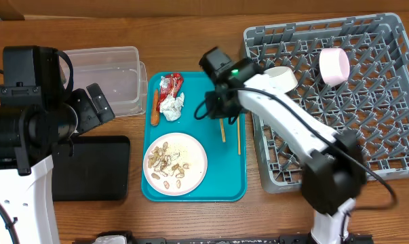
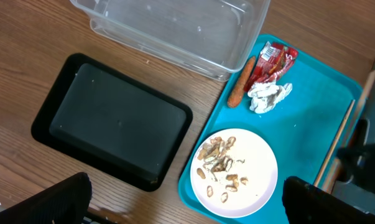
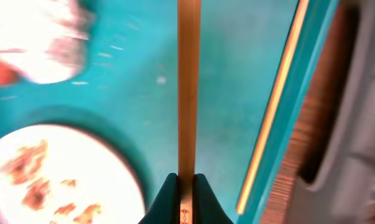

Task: Sort waste into correct bins and load items into the dishwasher

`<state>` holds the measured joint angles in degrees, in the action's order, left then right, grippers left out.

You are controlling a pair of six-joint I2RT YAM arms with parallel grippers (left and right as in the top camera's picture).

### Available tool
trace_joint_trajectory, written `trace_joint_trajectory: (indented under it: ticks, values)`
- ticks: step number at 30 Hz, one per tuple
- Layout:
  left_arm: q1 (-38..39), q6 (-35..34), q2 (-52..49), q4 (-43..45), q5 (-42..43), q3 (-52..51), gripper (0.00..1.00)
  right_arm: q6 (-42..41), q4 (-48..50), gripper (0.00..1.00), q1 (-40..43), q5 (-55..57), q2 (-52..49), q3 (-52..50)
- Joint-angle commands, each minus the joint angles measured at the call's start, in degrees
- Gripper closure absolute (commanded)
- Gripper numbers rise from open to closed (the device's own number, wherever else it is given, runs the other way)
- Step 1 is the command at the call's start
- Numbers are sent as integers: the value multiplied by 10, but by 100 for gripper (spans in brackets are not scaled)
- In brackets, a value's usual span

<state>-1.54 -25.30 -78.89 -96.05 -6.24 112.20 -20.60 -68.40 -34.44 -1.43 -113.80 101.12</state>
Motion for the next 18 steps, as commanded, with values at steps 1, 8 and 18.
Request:
trace_joint_trajectory:
  ticks: [1,8,18]
  values:
    - [-3,9,-2,1,1,1,0,79,-6,96,18,16,66,21]
    - [-3,9,-2,1,1,1,0,186,-16,96,83,33,73,-2]
    - [-3,9,-2,1,1,1,0,213,29,96,152,30,73,-105]
